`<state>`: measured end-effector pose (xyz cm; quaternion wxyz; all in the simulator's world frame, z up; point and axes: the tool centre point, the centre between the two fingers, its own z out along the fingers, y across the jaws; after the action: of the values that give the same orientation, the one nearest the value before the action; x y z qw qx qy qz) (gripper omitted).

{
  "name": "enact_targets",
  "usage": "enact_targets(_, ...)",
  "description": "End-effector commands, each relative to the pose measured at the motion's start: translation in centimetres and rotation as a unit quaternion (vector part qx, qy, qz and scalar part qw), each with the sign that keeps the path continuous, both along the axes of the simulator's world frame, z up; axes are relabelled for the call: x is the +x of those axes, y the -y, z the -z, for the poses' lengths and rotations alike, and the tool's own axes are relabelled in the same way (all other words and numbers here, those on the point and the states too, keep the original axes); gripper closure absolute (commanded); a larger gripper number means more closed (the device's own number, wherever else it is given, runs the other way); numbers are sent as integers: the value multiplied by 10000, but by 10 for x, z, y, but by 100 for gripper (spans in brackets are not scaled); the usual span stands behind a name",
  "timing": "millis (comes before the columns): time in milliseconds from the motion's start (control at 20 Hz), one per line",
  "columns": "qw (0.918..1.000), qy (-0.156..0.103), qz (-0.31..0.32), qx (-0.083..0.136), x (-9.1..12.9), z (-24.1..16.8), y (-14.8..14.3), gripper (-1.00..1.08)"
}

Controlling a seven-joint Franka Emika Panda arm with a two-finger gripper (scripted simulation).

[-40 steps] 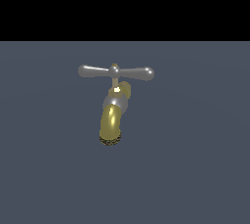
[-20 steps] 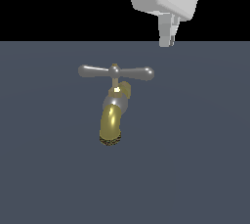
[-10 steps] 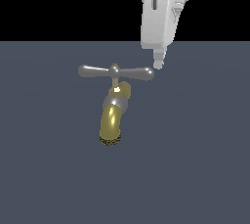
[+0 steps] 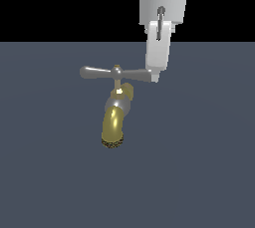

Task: Turn on the faucet by rotating a designated handle.

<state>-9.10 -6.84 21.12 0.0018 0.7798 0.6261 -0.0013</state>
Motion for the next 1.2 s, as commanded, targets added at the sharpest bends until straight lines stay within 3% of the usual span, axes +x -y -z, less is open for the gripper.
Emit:
enact_targets(0,9999,2,-145,6,4,6,-2,108)
enact_targets(700,9993,-1,-366,21,11,14,-5,108)
enact_targets(1150,9993,-1,-366,21,36,14,1,108)
